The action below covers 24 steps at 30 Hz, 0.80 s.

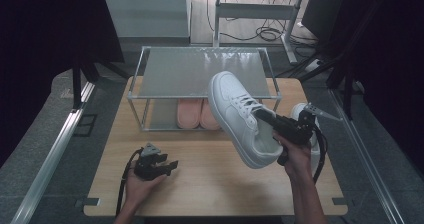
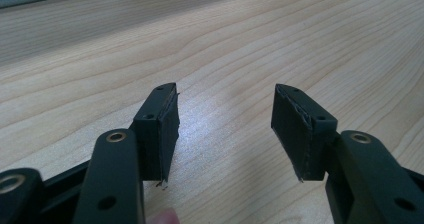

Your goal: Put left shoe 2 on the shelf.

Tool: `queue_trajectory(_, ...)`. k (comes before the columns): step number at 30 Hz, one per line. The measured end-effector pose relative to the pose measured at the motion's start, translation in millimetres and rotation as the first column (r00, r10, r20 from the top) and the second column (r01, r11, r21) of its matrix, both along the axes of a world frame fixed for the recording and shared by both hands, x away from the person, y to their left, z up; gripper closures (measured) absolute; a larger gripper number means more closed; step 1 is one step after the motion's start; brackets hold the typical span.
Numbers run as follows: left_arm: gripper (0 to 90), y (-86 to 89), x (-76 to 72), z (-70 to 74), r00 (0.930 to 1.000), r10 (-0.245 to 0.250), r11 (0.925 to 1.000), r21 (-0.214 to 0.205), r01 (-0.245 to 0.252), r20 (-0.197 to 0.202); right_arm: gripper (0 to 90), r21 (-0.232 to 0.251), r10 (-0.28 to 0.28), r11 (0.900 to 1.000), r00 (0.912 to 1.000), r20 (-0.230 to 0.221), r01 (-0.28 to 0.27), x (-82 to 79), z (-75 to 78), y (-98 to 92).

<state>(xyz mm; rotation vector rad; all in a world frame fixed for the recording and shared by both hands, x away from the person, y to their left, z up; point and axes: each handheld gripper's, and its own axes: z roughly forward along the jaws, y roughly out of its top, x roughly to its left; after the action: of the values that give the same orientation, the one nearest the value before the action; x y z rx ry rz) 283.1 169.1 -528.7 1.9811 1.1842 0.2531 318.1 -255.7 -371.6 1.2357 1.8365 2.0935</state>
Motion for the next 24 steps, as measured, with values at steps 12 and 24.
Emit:
queue_trajectory(12, 45.0, -1.8, 0.3, -1.8, 1.0000, -0.006, 1.0000, 0.001, 0.006, -0.004, 81.5, -0.001, -0.047, 0.9989, 0.9989, -0.009, 0.047, 34.7, 21.2, 5.7)
queue_trajectory(24, 45.4, 0.1, 0.2, -1.3, 1.0000, -0.002, 1.0000, -0.001, 0.002, 0.000, 81.4, 0.010, -0.091, 0.9958, 0.9952, -0.034, 0.092, 64.1, 32.5, 15.6)
